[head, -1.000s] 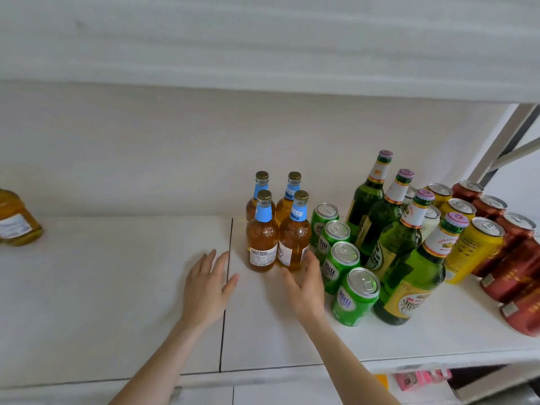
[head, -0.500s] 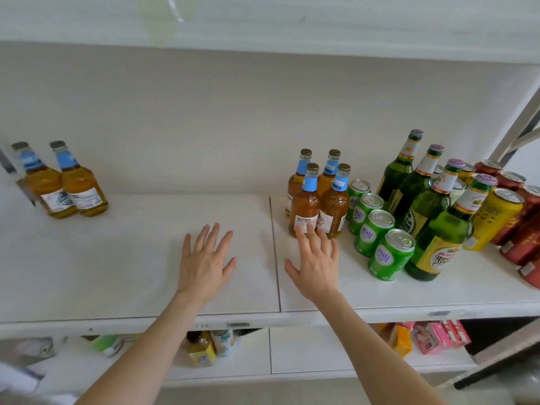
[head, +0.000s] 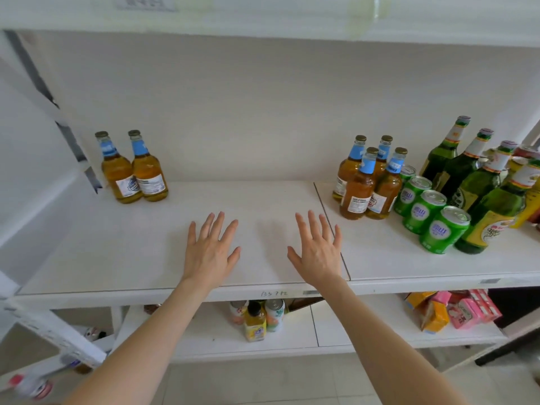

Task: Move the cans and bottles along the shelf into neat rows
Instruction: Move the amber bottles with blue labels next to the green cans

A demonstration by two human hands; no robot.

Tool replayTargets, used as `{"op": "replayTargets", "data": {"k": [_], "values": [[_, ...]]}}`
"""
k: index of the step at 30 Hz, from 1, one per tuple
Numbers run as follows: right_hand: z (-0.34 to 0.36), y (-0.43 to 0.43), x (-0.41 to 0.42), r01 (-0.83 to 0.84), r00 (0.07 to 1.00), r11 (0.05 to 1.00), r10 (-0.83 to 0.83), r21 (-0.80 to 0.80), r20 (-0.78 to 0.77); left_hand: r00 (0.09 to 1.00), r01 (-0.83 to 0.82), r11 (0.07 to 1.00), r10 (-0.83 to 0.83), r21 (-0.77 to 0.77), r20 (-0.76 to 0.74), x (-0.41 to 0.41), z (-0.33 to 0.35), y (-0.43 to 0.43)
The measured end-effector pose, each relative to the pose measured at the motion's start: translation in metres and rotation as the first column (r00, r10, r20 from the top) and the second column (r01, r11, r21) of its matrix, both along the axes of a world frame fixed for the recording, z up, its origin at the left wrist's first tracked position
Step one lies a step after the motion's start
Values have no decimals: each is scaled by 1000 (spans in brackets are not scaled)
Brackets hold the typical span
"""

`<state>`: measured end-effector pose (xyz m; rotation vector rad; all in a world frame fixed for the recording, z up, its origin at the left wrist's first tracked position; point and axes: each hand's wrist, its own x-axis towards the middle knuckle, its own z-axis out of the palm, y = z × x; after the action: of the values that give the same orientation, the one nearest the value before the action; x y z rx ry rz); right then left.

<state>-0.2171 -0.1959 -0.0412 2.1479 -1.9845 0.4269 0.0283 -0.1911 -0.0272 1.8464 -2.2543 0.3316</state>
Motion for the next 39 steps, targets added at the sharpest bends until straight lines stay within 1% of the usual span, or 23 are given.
{"op": "replayTargets", "data": {"k": [10,16,19,25,29,34,37,39], "values": [[5,-61,88,-13,1000,1000,13,0,2,1000,-14,1000,15,8,-17,86,5,-54],[11,-90,158,-38,999,999,38,-11,13,998,-54,998,54,-22,-41,158,9,-79],[12,-103,192,-28,1000,1000,28,-14,-3,997,-61,998,60,-34,-43,195,10,-90],[15,-125,261,-4,999,999,5,-32,32,997,-55,998,54,-33,-49,270,18,-120],[20,-146,301,5,997,999,-3,-35,74,989,-97,994,90,-57,-115,307,26,-142],[21,-172,338,-24,988,999,27,-23,155,966,-162,984,144,-71,-213,328,30,-174],[17,-189,354,-39,976,999,35,13,213,927,-177,982,146,-61,-345,332,28,-197],[14,-203,362,-51,967,997,35,58,253,849,-177,984,151,-2,-506,331,27,-214]]}}
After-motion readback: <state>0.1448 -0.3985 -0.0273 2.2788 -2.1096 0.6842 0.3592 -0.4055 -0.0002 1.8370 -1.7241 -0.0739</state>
